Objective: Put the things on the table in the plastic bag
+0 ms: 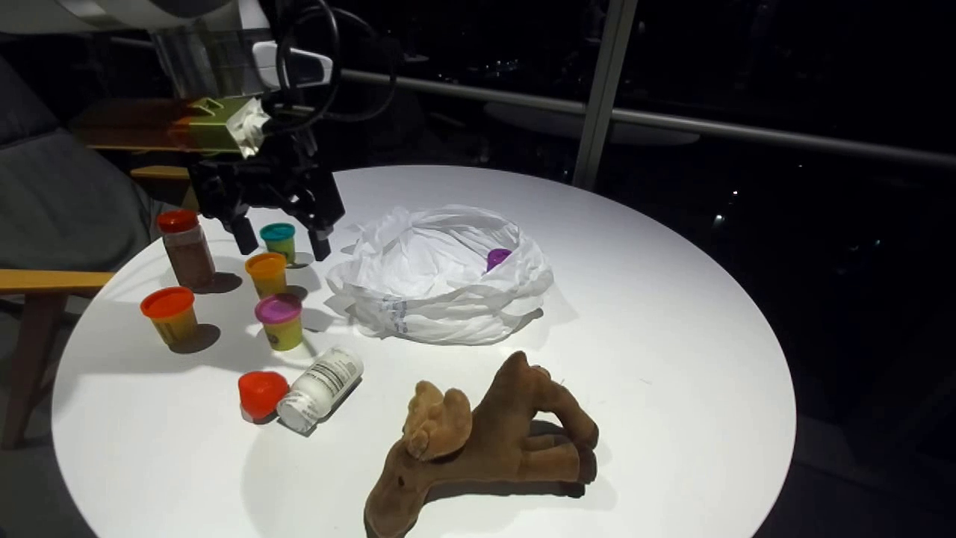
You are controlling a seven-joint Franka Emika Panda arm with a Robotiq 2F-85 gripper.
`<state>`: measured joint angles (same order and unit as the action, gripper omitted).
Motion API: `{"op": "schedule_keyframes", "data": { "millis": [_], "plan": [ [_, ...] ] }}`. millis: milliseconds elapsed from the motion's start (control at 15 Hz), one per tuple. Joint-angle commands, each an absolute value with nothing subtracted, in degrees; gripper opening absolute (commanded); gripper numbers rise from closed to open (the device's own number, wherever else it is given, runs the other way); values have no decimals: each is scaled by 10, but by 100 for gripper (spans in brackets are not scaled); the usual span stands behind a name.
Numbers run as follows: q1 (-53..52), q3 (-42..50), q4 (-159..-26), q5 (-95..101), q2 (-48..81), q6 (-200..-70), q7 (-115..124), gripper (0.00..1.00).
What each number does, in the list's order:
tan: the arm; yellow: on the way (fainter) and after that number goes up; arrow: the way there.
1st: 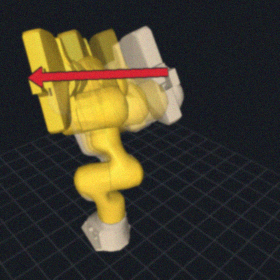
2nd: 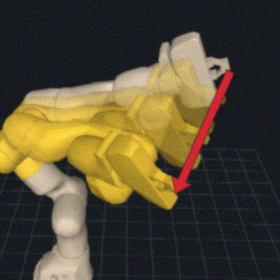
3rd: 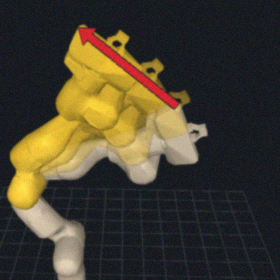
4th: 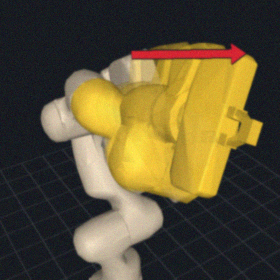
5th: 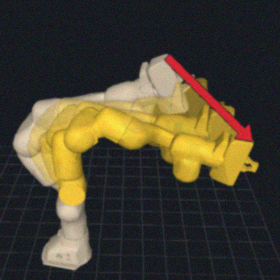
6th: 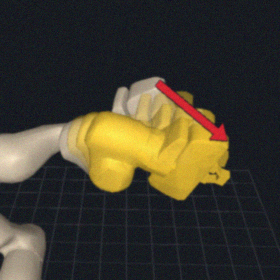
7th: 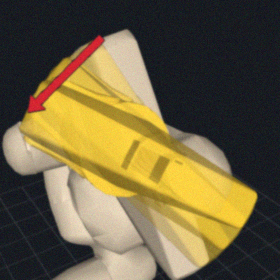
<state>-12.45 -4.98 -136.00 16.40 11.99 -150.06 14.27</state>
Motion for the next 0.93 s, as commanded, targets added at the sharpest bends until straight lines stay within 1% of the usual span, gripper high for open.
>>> {"op": "schedule_keyframes", "data": {
  "millis": [0,133,467,867],
  "plan": [
    [-123,-56,-1393,150,120,-1583,137,100],
    [-127,-55,-1399,152,129,-1598,131,100],
    [-120,-61,-1381,123,177,-1576,100,100],
    [-125,-52,-1355,121,225,-1580,78,100]
  ]
}}
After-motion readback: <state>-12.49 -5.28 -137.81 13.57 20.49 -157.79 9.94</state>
